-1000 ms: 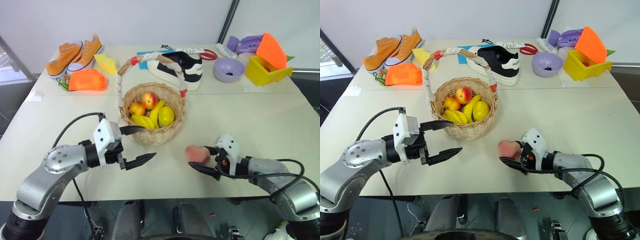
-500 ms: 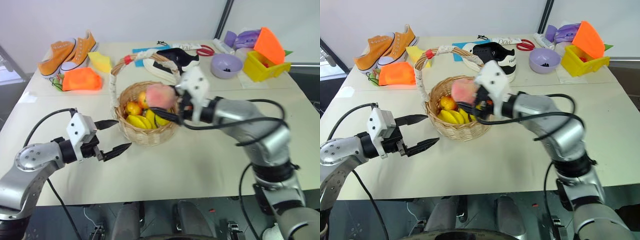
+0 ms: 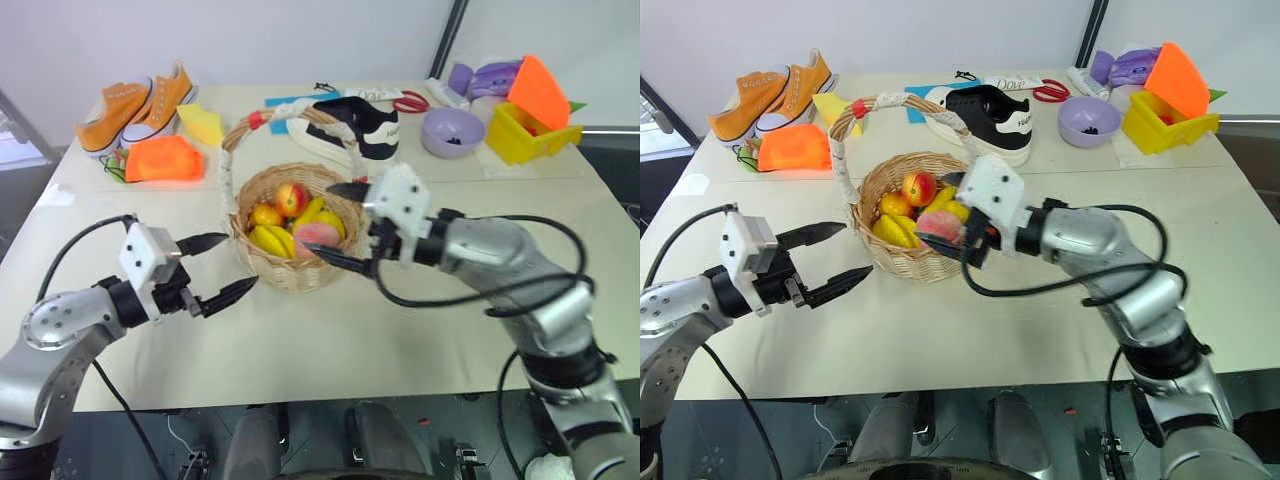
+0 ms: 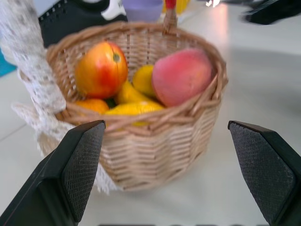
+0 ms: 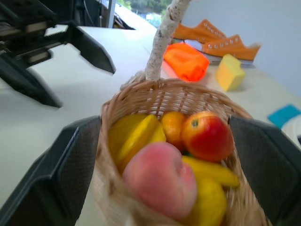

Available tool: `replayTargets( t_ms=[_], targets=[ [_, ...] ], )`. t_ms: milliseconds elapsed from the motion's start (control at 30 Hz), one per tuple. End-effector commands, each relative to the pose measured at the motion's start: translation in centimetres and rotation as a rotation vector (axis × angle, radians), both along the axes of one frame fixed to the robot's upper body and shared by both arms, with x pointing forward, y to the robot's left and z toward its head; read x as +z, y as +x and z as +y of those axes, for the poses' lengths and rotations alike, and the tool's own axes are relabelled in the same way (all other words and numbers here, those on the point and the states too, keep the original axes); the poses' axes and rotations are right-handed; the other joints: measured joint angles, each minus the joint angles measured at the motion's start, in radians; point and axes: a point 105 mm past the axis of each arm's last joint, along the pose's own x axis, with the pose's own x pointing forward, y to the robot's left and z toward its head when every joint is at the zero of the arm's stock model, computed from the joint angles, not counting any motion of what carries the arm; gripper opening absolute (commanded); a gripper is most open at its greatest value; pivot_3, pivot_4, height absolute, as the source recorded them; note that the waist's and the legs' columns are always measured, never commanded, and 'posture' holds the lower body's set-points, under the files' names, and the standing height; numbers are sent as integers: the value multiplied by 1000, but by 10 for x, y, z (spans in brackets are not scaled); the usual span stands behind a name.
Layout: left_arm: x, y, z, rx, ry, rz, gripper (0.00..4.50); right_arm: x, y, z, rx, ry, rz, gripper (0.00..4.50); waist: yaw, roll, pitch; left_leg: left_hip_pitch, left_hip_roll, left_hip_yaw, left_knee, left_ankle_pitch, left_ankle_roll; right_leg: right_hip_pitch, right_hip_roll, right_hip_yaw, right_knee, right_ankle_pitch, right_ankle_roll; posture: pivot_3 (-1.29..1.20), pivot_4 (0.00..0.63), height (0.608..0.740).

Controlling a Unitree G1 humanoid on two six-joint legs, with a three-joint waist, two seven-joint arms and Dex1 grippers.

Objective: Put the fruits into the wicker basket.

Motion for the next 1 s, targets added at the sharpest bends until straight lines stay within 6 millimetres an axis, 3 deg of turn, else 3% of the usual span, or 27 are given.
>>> replayTargets(
  t_ms=[33,267,300,367,600,633,767,867,933,1000],
  targets=[
    [19,-3,-5,-20,-32,-86,4500,16,16,-19,-150,88,-33,4475,-3,0,0,0,0,0,0,0,0,0,0,0,1,0,0,0,150,733],
    [14,-1,-12,-41,-32,-66,4500,4,58,-20,-327,165,-19,4475,0,0,0,2,0,0,0,1,-1,1,1,0,2,0,0,0,150,733],
    [13,-1,-13,-43,-32,-65,4500,3,63,-17,-329,185,-5,4244,0,0,0,1,0,0,0,1,-1,0,1,0,2,0,0,0,150,733],
    [13,-1,-15,-45,-32,-64,4500,1,66,-13,-322,213,14,3626,0,0,0,1,0,0,0,1,-1,-1,1,0,2,0,0,0,150,733],
    [10,-4,-16,-41,-32,-57,4500,6,65,-22,-330,266,27,168,2,0,0,0,0,0,0,1,-1,-1,2,0,3,0,1,0,150,733],
    [10,-4,-16,-41,-32,-56,4500,10,64,-27,-340,274,20,75,2,0,0,0,0,0,0,1,-1,-1,2,0,2,0,1,0,150,733],
    [9,-4,-19,-53,-38,-53,4500,28,59,-70,-423,290,-39,76,14,0,0,0,0,0,1,1,-1,-1,2,0,2,0,1,0,150,733],
    [9,-2,-22,-71,-39,-50,4500,41,54,-118,-536,283,-87,76,31,0,0,-1,0,0,1,1,-1,-1,1,0,1,0,1,0,150,733],
    [9,0,-25,-88,-42,-49,4500,47,45,-166,-657,253,-123,76,34,0,0,-1,0,0,1,1,-1,0,1,0,1,0,1,0,150,733],
    [9,2,-26,-97,-43,-49,4500,50,37,-193,-723,228,-143,76,34,0,0,-1,0,0,1,1,-1,0,1,0,0,0,1,0,150,733]
  ],
)
